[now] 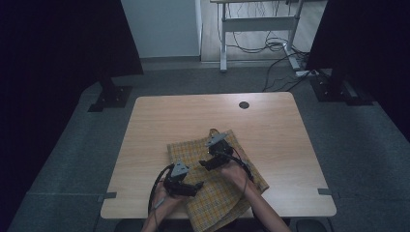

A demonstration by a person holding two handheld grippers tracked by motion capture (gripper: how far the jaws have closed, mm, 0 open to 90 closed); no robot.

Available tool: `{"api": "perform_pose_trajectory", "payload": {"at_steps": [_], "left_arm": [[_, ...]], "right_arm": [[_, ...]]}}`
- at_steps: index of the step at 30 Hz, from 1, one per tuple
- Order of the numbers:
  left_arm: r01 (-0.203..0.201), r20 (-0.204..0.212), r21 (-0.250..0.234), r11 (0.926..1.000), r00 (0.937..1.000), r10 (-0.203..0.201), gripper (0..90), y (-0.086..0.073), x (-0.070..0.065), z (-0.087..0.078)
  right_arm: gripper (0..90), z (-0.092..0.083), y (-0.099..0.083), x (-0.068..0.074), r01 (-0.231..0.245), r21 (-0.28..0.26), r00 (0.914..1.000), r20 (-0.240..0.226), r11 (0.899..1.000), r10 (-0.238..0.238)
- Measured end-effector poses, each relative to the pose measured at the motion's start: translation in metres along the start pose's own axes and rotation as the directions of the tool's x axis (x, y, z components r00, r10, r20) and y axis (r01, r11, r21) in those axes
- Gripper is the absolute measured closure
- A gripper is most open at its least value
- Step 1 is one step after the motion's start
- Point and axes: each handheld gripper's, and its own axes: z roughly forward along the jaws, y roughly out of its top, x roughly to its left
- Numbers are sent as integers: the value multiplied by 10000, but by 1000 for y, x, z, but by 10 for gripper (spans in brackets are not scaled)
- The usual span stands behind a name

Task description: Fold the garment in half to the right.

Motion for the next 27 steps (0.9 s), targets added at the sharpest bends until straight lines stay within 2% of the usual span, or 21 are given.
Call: {"api": "perform_pose_trajectory", "payload": {"at_steps": [3, 5, 8, 10, 12, 14, 18, 24, 27], "left_arm": [[-18, -55, 72, 10000, 10000, 18, 125, -3, 0, 2], [118, -23, 46, 9999, 9999, -118, 126, -5, 1, 3], [248, 14, 49, 9997, 9997, -248, 126, -6, 2, 4], [235, 12, 60, 9997, 9997, -235, 126, -6, 2, 4], [236, 16, 33, 9997, 9997, -236, 124, -6, 2, 4], [236, 21, -28, 9997, 9997, -236, 119, -7, 2, 5], [267, 25, -161, 9995, 9996, -266, 115, -5, 2, 3], [207, 20, -603, 9980, 9998, -206, 110, 1, 3, -11], [415, 38, -1040, 9937, 9991, -413, 108, 2, 9, -23]], "right_arm": [[162, 13, -6, -13, -344, 356, 9992, 218, 9988, 336], [163, 16, -14, -24, -502, 633, 9967, 672, 9967, 460], [159, 11, -27, -42, -1127, 536, 9888, 1039, 9922, 1067], [152, 6, -35, -52, -1342, 653, 9828, 1363, 9888, 1244], [154, 0, -42, -60, -1718, 414, 9776, 1305, 9843, 1651], [154, -7, -45, -62, -1696, 271, 9748, 1514, 9851, 1637], [152, -21, -44, -58, -1419, -3, 9784, 1518, 9899, 1403], [147, -48, -40, -45, -855, -466, 9882, 1238, 9953, 907], [138, -62, -40, -38, -620, -544, 9922, 1047, 9966, 674]]}}
